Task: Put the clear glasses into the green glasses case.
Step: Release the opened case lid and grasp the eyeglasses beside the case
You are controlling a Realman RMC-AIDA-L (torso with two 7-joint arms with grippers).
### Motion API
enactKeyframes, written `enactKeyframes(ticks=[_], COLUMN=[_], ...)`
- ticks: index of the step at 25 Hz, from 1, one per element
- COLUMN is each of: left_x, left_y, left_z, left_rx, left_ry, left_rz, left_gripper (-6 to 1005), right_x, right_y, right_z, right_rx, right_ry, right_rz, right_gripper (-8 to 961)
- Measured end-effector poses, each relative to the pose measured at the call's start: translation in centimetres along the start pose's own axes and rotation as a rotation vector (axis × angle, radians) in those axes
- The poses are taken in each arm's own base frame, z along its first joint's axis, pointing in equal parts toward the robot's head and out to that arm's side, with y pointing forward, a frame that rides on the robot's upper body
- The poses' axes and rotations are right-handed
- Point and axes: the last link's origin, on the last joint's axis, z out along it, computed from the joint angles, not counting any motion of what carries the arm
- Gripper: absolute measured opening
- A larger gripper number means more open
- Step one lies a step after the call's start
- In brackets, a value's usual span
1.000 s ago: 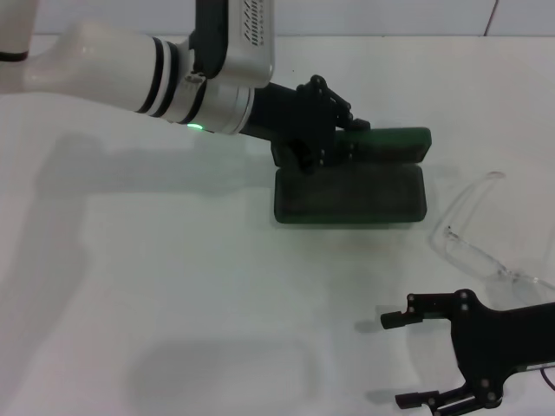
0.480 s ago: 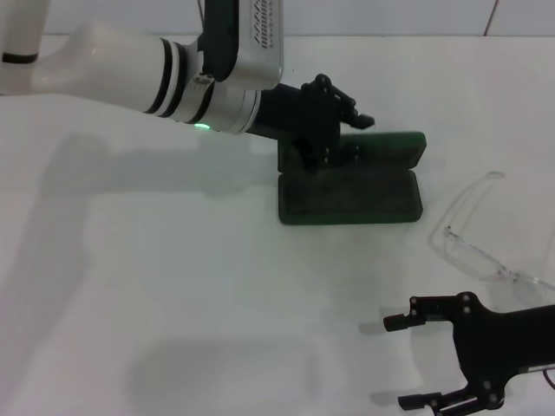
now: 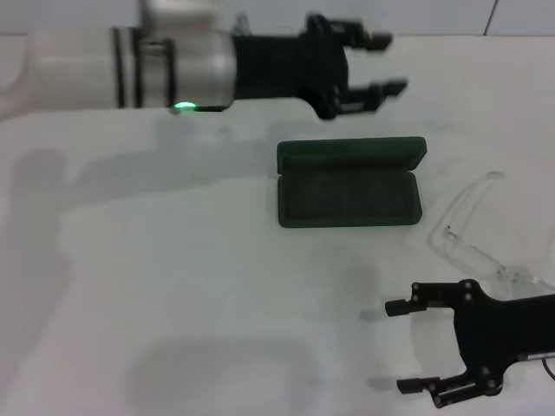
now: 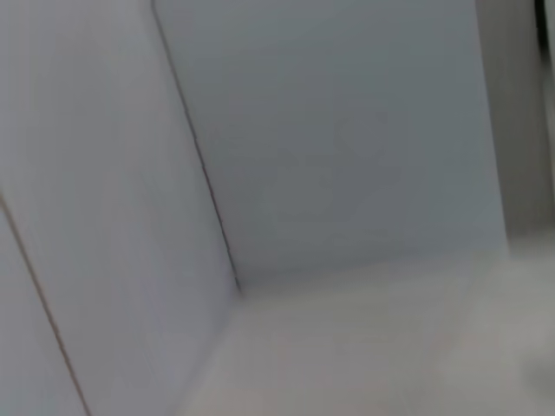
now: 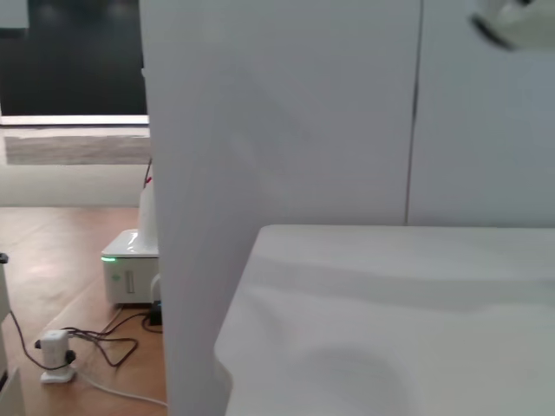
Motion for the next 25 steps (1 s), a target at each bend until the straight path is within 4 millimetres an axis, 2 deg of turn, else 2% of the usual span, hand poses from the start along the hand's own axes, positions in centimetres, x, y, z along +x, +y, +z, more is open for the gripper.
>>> enactKeyframes(ticks=[5, 8, 12, 13, 14, 18, 22, 23, 25], left_x=[-0.4, -2.7, -5.7, -6.0, -6.5, -7.8, -8.3, -8.4, -8.7], left_y=[2.7, 5.3, 9.2, 9.9, 10.7, 12.9, 14.3, 14.6, 14.9], left_z=[-4.7, -8.0, -11.2, -11.6, -12.1, -13.2, -12.9, -12.8, -12.6], left_rx=[0.173, 0.376, 0.618, 0.643, 0.666, 0.705, 0.698, 0.691, 0.69], left_ry=[0.333, 0.426, 0.44, 0.435, 0.422, 0.391, 0.376, 0.372, 0.359], left_rz=[-0.002, -0.01, -0.024, -0.025, -0.027, -0.073, -0.106, -0.115, -0.133], left_gripper=[559, 558, 556, 556, 555, 554, 551, 550, 549], right_x=[-0.6, -1.4, -3.2, -4.3, -4.3, -7.0, -9.2, -10.1, -10.6], right_y=[-0.6, -1.6, -3.1, -3.7, -3.7, -5.3, -6.8, -7.2, -7.3], right_z=[-0.2, -0.5, -0.8, -1.0, -1.0, -1.2, -0.4, -0.2, -0.1], right_rx=[0.019, 0.056, 0.025, 0.0, 0.0, -0.009, 0.041, 0.057, 0.062], right_ry=[-0.024, -0.048, -0.031, 0.008, 0.008, 0.184, 0.448, 0.568, 0.615], right_rz=[0.005, 0.041, 0.098, 0.121, 0.121, 0.175, 0.288, 0.327, 0.333], right_gripper=[811, 811, 810, 810, 810, 810, 810, 810, 811])
